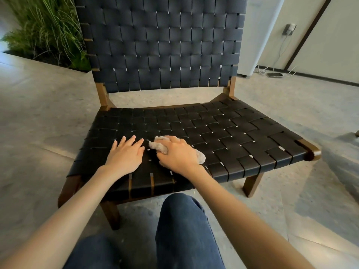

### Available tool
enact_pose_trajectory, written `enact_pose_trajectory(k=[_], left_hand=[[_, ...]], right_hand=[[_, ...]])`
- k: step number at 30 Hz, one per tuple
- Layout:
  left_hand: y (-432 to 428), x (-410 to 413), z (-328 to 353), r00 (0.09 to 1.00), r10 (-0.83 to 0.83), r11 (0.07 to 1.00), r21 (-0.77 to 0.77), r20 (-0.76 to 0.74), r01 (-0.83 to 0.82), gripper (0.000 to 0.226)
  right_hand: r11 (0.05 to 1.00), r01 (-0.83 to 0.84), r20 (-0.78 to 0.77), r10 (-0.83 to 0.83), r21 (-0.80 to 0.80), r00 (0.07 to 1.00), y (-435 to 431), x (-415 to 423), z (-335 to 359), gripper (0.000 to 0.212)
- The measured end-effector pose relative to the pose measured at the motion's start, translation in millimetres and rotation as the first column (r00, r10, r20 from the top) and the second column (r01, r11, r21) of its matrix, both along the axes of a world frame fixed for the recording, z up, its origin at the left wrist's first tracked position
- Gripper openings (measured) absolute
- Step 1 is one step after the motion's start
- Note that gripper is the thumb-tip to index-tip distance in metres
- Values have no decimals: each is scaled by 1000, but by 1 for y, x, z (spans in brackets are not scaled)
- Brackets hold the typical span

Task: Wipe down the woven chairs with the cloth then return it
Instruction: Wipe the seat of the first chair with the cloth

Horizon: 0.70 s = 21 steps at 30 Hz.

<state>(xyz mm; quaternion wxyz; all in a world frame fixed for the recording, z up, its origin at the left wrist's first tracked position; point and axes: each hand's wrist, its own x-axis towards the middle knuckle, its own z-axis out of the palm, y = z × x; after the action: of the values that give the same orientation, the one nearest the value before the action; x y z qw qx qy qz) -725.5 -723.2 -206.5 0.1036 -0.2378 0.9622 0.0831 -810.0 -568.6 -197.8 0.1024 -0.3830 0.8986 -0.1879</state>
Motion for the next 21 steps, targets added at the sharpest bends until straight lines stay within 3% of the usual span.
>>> enact_pose_trajectory(k=[6, 11, 17, 21], left_hand=[[0, -7, -2, 1000, -6, 1000, 8, -16, 6, 48], [-3, -13, -2, 999, -33, 999, 11, -29, 34, 49], [-6, -22, -3, 998, -35, 999, 30, -53, 37, 50], [-13, -32, -9, 999, -15, 1000, 8, -28, 15, 53]], right_hand=[[949, 244, -179, -210, 199, 961, 56, -63, -1, 51], [897, 390, -278, -329, 207, 903, 91, -98, -2, 47], [967, 190, -72, -180, 168, 981, 23, -75, -13, 50], [998, 49, 28, -50, 25, 998, -36, -42, -22, 47]])
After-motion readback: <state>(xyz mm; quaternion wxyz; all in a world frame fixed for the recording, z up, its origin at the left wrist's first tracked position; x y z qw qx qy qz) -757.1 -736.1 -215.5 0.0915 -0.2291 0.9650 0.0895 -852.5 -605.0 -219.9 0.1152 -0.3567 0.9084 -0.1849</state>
